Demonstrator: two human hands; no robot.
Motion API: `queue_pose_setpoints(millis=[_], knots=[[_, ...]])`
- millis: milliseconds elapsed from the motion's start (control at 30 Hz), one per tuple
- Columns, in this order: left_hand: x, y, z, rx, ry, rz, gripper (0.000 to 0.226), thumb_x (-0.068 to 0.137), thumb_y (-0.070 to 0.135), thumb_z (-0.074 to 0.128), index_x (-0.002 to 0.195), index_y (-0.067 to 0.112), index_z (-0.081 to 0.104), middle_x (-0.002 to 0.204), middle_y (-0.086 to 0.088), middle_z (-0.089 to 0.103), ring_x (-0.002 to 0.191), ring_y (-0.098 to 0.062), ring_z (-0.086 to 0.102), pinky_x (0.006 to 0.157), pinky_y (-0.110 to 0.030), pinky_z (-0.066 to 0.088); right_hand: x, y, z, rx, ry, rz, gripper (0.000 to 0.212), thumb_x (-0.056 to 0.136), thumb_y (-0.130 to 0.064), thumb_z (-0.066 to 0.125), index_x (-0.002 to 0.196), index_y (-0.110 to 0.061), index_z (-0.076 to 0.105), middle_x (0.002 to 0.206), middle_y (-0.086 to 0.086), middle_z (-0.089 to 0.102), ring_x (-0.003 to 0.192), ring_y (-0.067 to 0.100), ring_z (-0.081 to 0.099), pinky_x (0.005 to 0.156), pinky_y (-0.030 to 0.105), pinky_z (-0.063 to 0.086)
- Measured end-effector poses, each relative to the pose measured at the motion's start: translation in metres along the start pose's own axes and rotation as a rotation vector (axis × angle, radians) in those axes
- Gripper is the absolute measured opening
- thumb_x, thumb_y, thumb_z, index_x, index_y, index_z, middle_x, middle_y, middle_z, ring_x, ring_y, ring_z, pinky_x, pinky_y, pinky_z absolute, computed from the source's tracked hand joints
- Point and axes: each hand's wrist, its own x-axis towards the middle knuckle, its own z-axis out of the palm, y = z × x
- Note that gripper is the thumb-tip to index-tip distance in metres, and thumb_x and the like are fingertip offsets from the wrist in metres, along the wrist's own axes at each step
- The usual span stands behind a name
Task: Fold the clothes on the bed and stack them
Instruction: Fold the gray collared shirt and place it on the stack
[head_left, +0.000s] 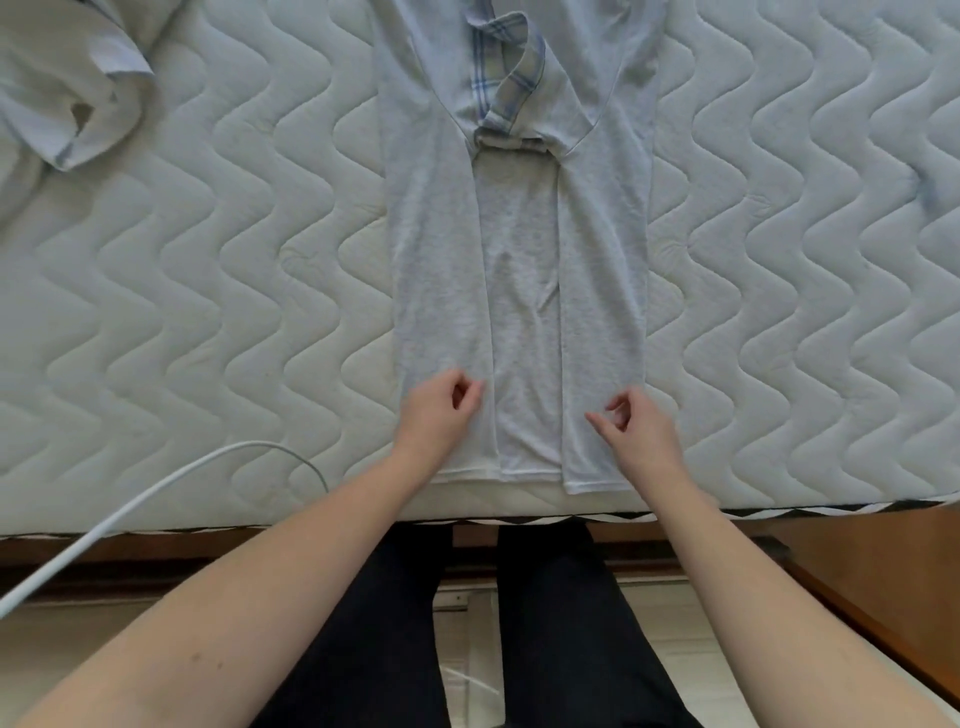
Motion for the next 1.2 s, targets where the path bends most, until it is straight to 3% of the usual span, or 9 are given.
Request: queue_pose_setpoints(millis=[167,333,433,567,700,800,900,1000,1200], knots=[[0.013,-0.047,-0.039,-0.107,0.283,-0.132,0.018,0.092,0.032,0.063,0.092,0.016,0.054,0.084,-0.002,0.056,0.078,-0.019,0.054,0.071,-0.03,0.042,0.0,-0.07,0.061,0.006,-0.236,-0.025,0.024,0.092,-0.037,0.064,0.104,-0.016,0.066,0.091,-0.002,0.067,0.087,0.016,0.063,0.079,0.029,0.048],[-0.001,-0.074,-0.042,-0.153,-0.047,-0.379,0.027,0.093,0.03,0.064,0.11,0.01,0.059,0.091,-0.003,0.063,0.087,-0.022,0.062,0.077,-0.031,0.048,-0.027,-0.091,0.107,0.097,-0.409,0.1,0.036,0.093,-0.036,0.063,0.117,-0.009,0.066,0.103,0.003,0.068,0.104,0.024,0.063,0.081,0.028,0.046],[-0.016,-0.075,-0.043,-0.185,-0.242,-0.379,0.027,0.093,0.033,0.065,0.109,0.012,0.062,0.097,-0.001,0.067,0.087,-0.015,0.062,0.076,-0.026,0.048,-0.045,-0.092,0.117,0.321,-0.408,0.177,0.032,0.095,-0.028,0.062,0.119,-0.007,0.066,0.115,0.009,0.07,0.108,0.025,0.064,0.094,0.037,0.051],[-0.033,-0.084,-0.039,-0.351,-0.321,-0.37,0.031,0.098,0.019,0.058,0.126,0.004,0.061,0.12,-0.01,0.067,0.109,-0.024,0.063,0.097,-0.037,0.049,-0.062,-0.093,0.12,0.76,-0.515,0.373,0.028,0.099,-0.019,0.056,0.124,-0.008,0.061,0.121,0.009,0.067,0.115,0.026,0.062,0.103,0.042,0.048],[-0.043,-0.096,-0.038,-0.655,-0.283,-0.562,0.022,0.105,0.015,0.043,0.111,0.005,0.06,0.11,-0.018,0.065,0.092,-0.023,0.064,0.079,-0.033,0.055,-0.071,-0.094,0.119,1.029,-0.655,0.525,0.024,0.099,-0.017,0.055,0.12,-0.009,0.062,0.118,0.006,0.07,0.113,0.022,0.064,0.096,0.037,0.052],[-0.055,-0.11,-0.035,-0.556,-0.224,-0.434,0.023,0.099,0.004,0.046,0.119,0.012,0.054,0.107,-0.011,0.065,0.084,-0.017,0.063,0.072,-0.026,0.054,-0.075,-0.1,0.12,1.087,-0.604,0.529,0.018,0.1,-0.016,0.053,0.114,-0.01,0.063,0.11,0.004,0.072,0.105,0.021,0.065,0.097,0.04,0.051],[-0.074,-0.118,-0.029,-0.386,-0.347,-0.133,0.078,0.08,0.004,0.067,0.147,0.016,0.029,0.125,0.002,0.054,0.111,-0.012,0.058,0.093,-0.017,0.046,-0.075,-0.108,0.119,1.008,-0.547,0.429,0.021,0.101,-0.019,0.051,0.114,-0.01,0.062,0.108,0.003,0.072,0.099,0.018,0.066,0.091,0.034,0.052],[-0.082,-0.109,-0.012,-0.274,-0.215,-0.113,0.106,0.073,0.021,0.079,0.155,0.015,0.012,0.144,-0.002,0.038,0.13,-0.013,0.041,0.107,-0.025,0.034,-0.075,-0.112,0.115,0.953,-0.563,0.367,0.023,0.102,-0.023,0.048,0.115,-0.011,0.064,0.112,0.002,0.072,0.1,0.014,0.067,0.079,0.027,0.052],[-0.075,-0.086,-0.005,-0.114,0.082,-0.269,0.058,0.096,0.019,0.044,0.148,0.033,0.021,0.132,-0.002,0.057,0.107,-0.024,0.059,0.087,-0.036,0.048,-0.067,-0.104,0.109,0.717,-0.476,0.312,0.016,0.099,-0.024,0.055,0.098,-0.018,0.069,0.097,-0.002,0.073,0.086,0.013,0.065,0.067,0.025,0.051]])
